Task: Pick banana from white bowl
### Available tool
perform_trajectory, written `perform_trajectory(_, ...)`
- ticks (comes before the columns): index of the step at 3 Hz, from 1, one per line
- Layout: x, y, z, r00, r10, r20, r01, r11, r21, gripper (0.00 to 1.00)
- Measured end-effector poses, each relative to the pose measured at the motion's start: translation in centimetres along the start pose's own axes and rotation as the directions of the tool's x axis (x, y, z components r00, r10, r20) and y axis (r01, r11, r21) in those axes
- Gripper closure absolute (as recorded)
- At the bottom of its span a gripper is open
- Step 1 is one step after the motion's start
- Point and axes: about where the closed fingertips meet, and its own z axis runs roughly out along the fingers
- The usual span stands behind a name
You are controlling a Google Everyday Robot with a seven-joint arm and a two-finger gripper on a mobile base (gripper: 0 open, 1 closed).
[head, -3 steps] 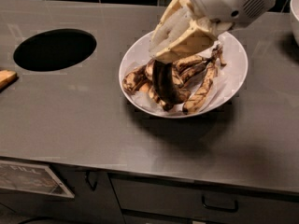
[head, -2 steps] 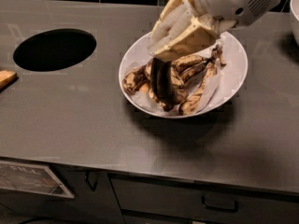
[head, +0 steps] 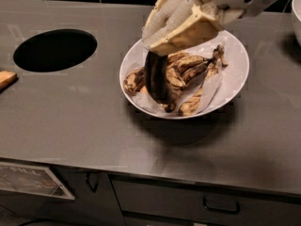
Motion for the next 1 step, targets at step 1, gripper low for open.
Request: perform_trajectory(1,0.0,0.0,0.0,1.0,0.0,0.0,0.0,1.0,0.0,1.0)
